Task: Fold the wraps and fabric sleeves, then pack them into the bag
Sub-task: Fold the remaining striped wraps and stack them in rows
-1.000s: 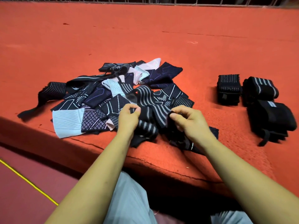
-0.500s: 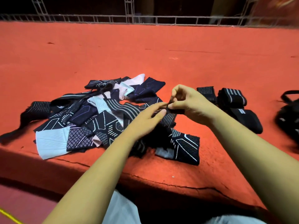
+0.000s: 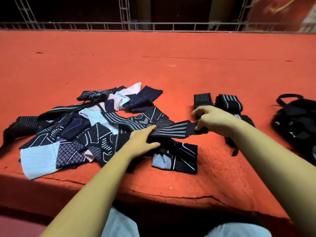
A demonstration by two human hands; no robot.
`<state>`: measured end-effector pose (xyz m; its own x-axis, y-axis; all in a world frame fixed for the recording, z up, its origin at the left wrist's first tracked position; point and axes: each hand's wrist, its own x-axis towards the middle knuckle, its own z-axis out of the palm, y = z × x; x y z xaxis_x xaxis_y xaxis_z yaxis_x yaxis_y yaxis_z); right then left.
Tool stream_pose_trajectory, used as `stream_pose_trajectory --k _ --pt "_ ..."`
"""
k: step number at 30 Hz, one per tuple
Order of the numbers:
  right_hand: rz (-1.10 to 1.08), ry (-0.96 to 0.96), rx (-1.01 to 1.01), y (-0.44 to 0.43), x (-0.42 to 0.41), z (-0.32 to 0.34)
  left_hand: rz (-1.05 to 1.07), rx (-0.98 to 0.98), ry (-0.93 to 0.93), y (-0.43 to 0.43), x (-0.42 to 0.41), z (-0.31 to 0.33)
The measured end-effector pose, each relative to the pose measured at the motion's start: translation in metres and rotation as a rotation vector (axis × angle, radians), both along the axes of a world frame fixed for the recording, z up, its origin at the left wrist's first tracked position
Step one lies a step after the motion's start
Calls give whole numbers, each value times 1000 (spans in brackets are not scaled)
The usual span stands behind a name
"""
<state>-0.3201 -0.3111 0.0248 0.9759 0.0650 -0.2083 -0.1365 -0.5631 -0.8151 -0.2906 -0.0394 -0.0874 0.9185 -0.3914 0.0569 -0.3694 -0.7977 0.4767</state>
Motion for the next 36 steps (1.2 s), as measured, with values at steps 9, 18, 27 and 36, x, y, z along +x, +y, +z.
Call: stream_pose_trajectory --k 9,18,27,36 --pt "-164 -347 196 -39 -13 10 103 -109 -16 6 6 0" --pt "178 -482 176 -21 -19 63 -151 -375 24 -58 34 78" --pt "-298 -726 186 -66 -8 51 35 -242 -85 -21 70 58" --pt "-477 -780 301 -59 -1 41 44 -709 -153 -49 51 149"
